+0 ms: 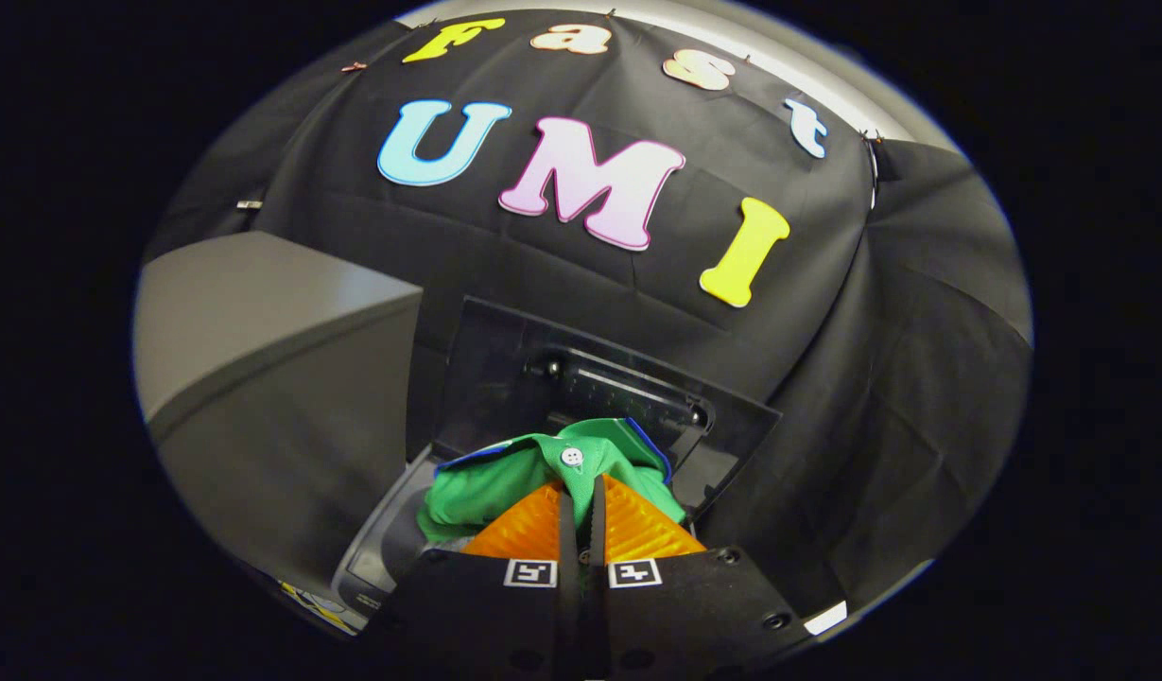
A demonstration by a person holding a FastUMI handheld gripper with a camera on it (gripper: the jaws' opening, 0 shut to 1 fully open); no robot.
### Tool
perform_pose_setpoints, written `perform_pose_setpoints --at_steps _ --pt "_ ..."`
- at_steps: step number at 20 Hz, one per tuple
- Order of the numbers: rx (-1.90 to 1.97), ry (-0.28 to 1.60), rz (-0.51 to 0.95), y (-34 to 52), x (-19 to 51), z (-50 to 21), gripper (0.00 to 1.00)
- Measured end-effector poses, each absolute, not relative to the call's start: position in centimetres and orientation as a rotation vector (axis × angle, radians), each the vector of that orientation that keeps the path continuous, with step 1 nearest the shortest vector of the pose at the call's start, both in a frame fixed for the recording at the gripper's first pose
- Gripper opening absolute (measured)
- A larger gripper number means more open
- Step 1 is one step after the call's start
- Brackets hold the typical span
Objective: Put the clothes into the washing machine and then close the washing machine lid.
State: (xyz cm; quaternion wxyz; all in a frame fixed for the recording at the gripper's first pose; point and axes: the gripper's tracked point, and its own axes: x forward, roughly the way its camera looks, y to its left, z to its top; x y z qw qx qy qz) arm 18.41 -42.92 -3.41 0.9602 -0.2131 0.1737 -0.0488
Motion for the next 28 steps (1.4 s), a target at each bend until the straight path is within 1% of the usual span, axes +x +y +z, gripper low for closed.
perform_pose_setpoints --at_steps 11,20,28 --pt "-0.354 0.493 -0.17 -46.7 18.7 -13.0 0.05" --pt "-0.246 0.581 -0.158 -47.1 19.6 -17.7 0.05" --pt "-0.182 0.724 -0.146 -48.1 19.5 -23.3 0.05"
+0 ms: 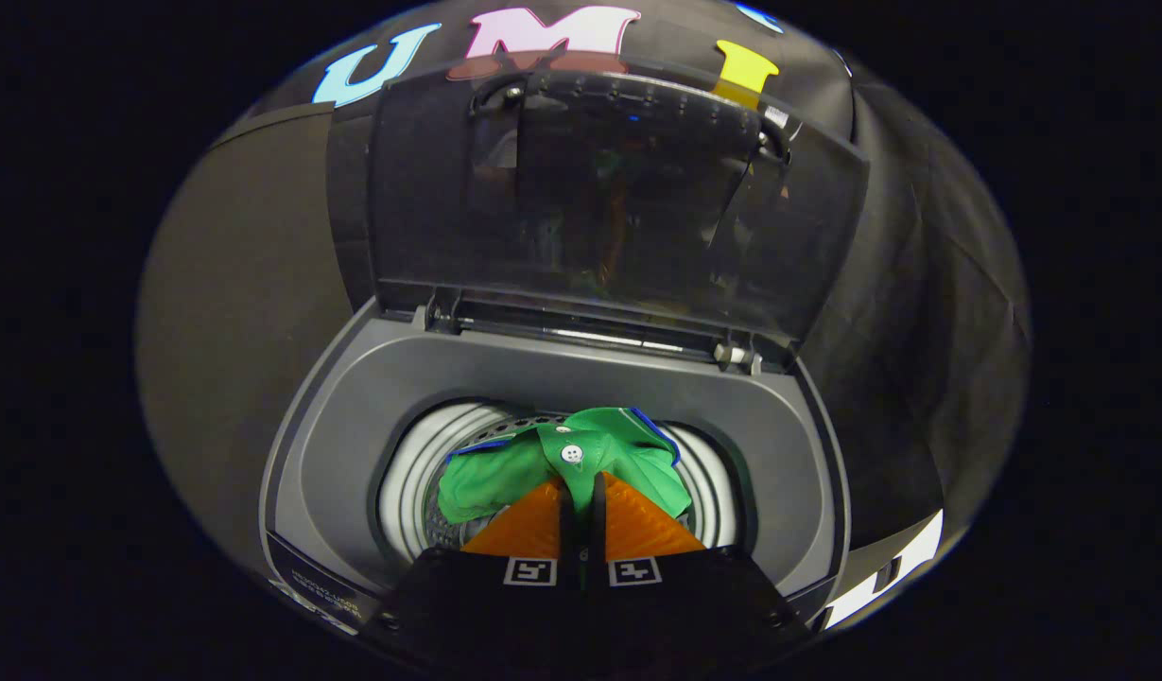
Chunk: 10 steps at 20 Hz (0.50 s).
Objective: Put the clothes into the washing machine and then close the washing machine lid.
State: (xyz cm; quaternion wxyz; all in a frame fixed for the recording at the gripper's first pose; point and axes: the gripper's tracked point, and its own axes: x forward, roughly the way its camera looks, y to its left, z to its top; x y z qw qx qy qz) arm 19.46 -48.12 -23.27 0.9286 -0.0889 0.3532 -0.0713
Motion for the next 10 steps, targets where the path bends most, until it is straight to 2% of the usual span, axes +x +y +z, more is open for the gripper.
perform_pose_setpoints --at_steps 7,9,10 --pt "-0.145 0.854 -0.075 -46.9 18.7 -27.5 0.06" --pt "-0.15 0.889 -0.076 -47.3 18.2 -28.0 0.12" --pt "-0.146 0.899 -0.092 -47.5 17.9 -27.8 0.34"
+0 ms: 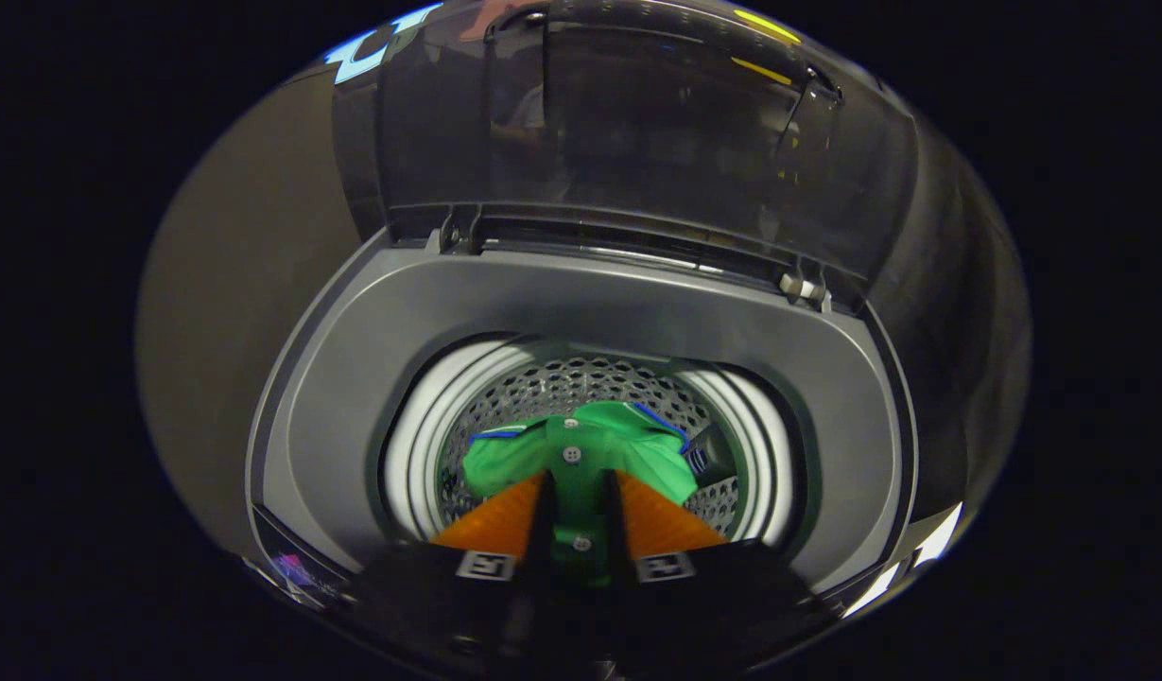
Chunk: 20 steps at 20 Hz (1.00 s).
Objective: Put the clothes into the washing machine and then close the washing machine lid.
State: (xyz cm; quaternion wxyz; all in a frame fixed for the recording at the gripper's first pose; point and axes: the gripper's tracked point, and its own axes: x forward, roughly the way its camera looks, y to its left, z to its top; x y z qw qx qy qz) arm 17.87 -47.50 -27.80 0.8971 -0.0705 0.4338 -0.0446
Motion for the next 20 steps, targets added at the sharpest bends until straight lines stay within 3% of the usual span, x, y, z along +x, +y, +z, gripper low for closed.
perform_pose_setpoints --at_steps 3,11,20 --pt "-0.096 0.877 -0.074 -47.1 18.2 -27.3 0.98" --pt "-0.098 0.801 -0.075 -47.0 19.0 -22.8 0.99" --pt "-0.056 0.547 -0.068 -45.4 24.0 -8.4 0.99"
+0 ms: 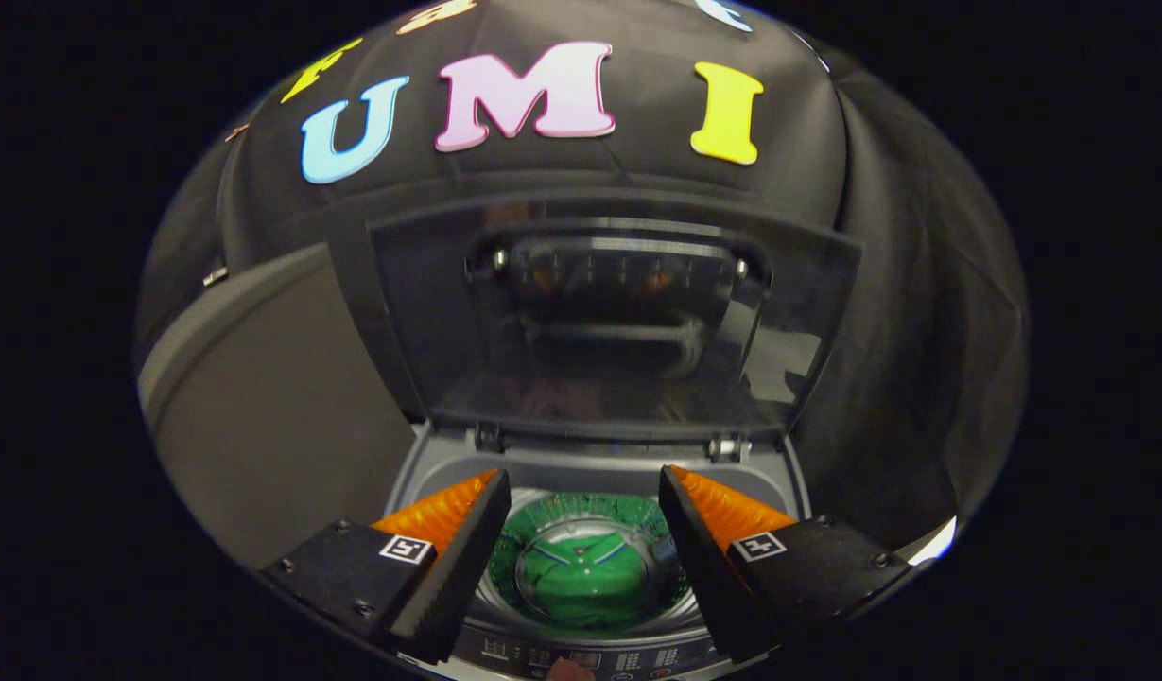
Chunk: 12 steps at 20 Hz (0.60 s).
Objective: Put the clothes into the washing machine and then close the washing machine lid.
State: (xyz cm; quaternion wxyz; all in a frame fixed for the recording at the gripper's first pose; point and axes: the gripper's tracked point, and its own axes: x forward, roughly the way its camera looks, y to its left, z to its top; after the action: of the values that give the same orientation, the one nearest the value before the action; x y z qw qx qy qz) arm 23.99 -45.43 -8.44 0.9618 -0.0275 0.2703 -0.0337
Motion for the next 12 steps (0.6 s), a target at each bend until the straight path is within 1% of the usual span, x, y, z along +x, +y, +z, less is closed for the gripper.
perform_pose_setpoints --at_steps 3,6,9,12 --pt "-0.055 0.45 -0.071 -45.3 26.3 -2.8 0.99" --pt "-0.056 0.378 -0.081 -45.2 28.1 1.3 0.99" --pt "-0.055 0.346 -0.082 -45.2 30.1 3.9 0.99" --pt "-0.03 0.328 -0.083 -45.3 32.3 4.7 0.99"
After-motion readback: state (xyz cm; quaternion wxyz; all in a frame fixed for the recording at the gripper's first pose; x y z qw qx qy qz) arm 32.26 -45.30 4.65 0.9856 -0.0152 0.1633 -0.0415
